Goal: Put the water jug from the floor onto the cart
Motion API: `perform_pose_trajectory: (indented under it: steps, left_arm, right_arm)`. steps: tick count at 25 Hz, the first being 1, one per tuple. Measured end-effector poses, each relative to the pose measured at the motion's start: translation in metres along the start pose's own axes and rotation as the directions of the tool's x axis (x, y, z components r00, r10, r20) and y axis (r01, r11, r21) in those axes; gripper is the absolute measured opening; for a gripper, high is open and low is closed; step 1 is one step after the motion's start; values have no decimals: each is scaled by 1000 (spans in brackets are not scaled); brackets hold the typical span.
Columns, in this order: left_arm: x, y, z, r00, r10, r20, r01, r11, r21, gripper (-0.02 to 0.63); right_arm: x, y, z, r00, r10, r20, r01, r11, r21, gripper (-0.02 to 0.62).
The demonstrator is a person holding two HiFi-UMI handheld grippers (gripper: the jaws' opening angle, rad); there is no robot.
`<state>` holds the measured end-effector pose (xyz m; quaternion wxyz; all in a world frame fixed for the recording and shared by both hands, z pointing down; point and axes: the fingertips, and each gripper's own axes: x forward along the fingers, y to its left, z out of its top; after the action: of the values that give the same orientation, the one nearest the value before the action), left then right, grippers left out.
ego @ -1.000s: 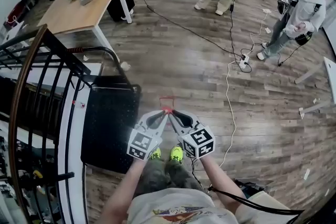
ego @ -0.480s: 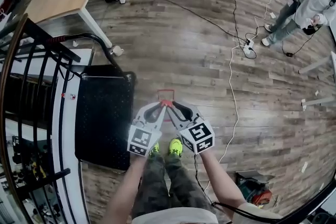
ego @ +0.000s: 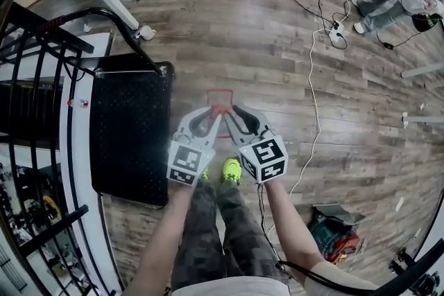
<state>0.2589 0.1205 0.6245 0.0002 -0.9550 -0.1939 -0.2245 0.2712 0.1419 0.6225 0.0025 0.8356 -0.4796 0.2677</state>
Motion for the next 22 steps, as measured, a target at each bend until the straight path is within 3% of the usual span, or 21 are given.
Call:
perform_pose_trajectory:
  steps: [4,22]
  left_arm:
    - [10,8,-26,1000,15,-13,-15,1000,-16,48]
    - [101,52,-142,993,33,-116,-38,998,-45,124]
  right_arm:
    - [16,-7,-23,999,-16,-29,15,999,-37,81]
    - [104,-70,-125,989,-84,-120,84,996,-6,141]
